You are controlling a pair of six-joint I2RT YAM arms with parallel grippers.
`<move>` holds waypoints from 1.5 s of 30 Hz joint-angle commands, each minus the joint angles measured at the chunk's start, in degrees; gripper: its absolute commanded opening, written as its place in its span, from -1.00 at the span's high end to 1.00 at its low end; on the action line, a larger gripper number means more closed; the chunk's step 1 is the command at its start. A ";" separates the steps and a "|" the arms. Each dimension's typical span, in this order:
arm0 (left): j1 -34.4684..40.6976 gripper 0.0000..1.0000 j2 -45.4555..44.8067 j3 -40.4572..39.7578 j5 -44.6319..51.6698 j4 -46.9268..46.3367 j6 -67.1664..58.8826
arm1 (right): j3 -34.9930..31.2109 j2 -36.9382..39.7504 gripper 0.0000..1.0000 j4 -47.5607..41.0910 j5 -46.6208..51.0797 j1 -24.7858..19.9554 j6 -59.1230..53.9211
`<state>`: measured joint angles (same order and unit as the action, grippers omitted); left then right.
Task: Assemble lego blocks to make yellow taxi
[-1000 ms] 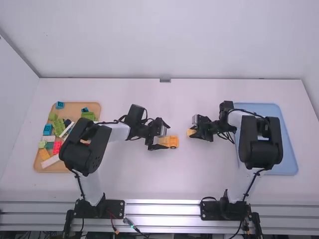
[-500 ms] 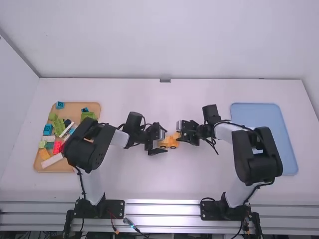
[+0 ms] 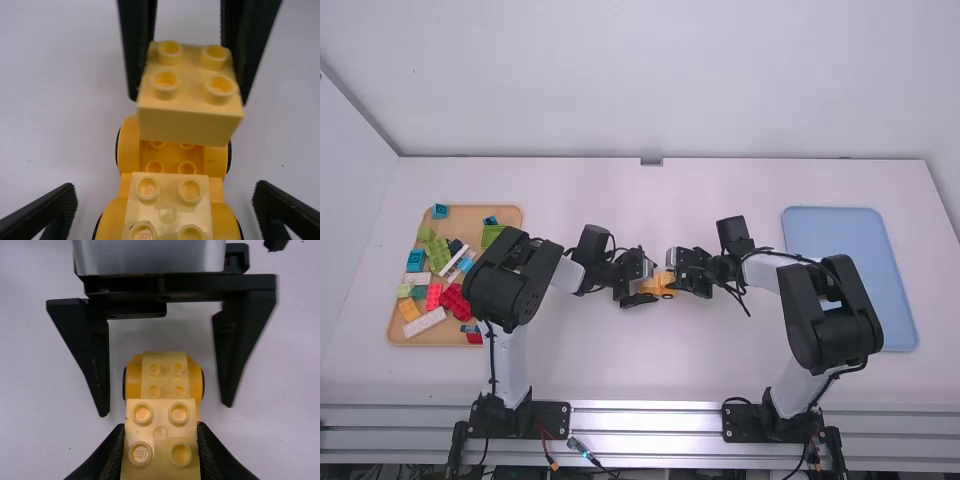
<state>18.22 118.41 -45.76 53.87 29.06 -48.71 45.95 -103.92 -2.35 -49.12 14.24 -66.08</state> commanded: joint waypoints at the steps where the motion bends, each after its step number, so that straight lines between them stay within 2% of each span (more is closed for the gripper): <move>1: -0.17 -0.56 0.63 -0.24 0.48 -0.11 0.31 | -1.20 1.18 0.95 0.85 -0.55 -0.37 2.29; 3: -0.17 -0.38 0.63 -0.26 0.68 -0.31 0.50 | -2.27 1.16 0.95 2.40 -0.57 -0.37 2.25; 5: -0.17 -0.34 0.63 -0.26 0.66 -0.52 0.46 | -3.06 1.16 0.96 3.74 -0.52 -0.24 2.40; 9: -0.26 -0.08 0.63 -0.26 0.68 -1.79 -1.07 | -3.96 1.16 0.98 5.46 -0.52 0.50 3.19; 12: -0.31 0.02 0.63 -0.26 0.70 -2.64 -1.25 | -3.87 0.72 1.00 5.60 -0.50 0.33 2.93; 18: -0.35 0.03 0.63 -0.24 0.63 -2.93 -1.22 | -3.82 -2.62 1.00 10.10 0.04 0.79 7.13; 19: -0.07 -0.04 0.63 -0.24 0.63 -3.02 -1.25 | -3.85 -2.62 1.00 9.90 -0.09 0.76 7.06; 21: 0.02 -0.43 0.63 -0.24 0.57 -3.17 -1.22 | -3.82 -2.49 1.00 9.49 -0.07 0.79 6.78; 24: 0.20 -0.54 0.63 -0.24 0.68 -3.85 -3.28 | -3.82 -2.49 1.00 9.44 0.20 0.76 6.73; 27: 0.04 -0.48 0.63 -0.24 0.68 -4.90 -5.29 | -3.82 -2.49 1.00 9.44 -0.11 0.76 6.71; 30: 0.20 -0.18 0.63 -0.26 1.14 -4.63 -5.11 | -3.82 -2.49 1.00 9.31 -0.11 0.79 6.71; 32: -0.11 -0.10 0.63 -0.26 1.11 -4.61 -5.11 | -3.82 -2.49 1.00 9.18 -0.09 0.70 6.73; 33: -0.17 0.00 0.63 -0.26 1.11 -4.68 -5.11 | -3.82 -2.49 1.00 9.09 -0.11 0.81 6.71; 45: -0.15 0.02 0.66 -0.26 0.50 -4.81 -4.74 | -3.82 -2.49 1.00 7.45 0.20 0.76 4.13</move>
<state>18.22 118.41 -45.91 54.00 24.47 -53.17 42.57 -105.86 5.39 -48.69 14.74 -61.12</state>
